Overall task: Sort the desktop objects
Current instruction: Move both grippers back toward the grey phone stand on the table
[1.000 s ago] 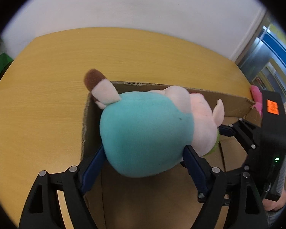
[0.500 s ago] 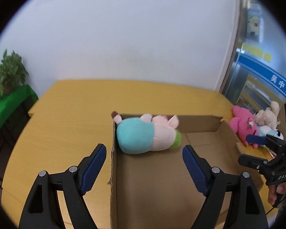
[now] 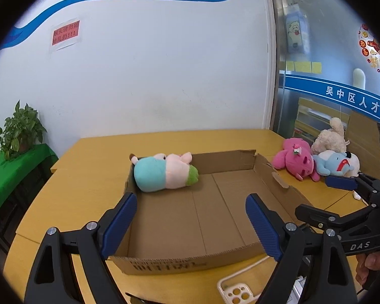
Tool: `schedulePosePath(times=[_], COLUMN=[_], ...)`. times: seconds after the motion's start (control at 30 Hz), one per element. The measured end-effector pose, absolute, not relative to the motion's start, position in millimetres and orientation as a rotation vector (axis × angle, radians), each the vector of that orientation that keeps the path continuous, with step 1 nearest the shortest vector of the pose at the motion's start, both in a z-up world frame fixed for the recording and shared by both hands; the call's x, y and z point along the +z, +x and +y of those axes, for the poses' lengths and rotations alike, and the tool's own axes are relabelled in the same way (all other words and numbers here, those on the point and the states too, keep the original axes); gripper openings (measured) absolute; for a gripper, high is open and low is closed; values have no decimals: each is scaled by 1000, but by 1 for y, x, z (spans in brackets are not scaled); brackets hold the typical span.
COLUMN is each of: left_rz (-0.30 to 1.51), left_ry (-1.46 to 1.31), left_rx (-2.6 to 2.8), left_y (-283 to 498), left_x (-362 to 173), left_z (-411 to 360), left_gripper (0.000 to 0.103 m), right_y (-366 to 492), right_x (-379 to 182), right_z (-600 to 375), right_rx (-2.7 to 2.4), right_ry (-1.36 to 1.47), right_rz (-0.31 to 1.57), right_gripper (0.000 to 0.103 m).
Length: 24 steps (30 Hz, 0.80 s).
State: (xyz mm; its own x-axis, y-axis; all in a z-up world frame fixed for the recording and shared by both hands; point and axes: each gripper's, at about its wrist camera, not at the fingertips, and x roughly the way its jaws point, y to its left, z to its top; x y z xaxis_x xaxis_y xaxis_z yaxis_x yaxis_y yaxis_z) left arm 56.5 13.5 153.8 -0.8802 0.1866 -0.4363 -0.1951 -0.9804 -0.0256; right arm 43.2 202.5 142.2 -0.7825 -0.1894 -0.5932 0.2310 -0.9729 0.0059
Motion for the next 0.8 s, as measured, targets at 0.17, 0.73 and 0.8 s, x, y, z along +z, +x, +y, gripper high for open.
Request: schedulePosePath(times=[0.17, 0.73, 0.8], left_rz=[-87, -130, -119], left_ry=[-743, -748, -765], left_rx=[2737, 2840, 2818], left_y=[64, 82, 86], left_x=[152, 140, 134], left_z=[18, 10, 11], left_gripper=[12, 86, 86], right_y=[62, 78, 85], right_x=[146, 129, 123], right_z=[214, 225, 230], right_rx=[-2798, -2744, -2710], right_ry=[872, 924, 937], right_rz=[72, 1, -18], right_gripper=[103, 103, 103])
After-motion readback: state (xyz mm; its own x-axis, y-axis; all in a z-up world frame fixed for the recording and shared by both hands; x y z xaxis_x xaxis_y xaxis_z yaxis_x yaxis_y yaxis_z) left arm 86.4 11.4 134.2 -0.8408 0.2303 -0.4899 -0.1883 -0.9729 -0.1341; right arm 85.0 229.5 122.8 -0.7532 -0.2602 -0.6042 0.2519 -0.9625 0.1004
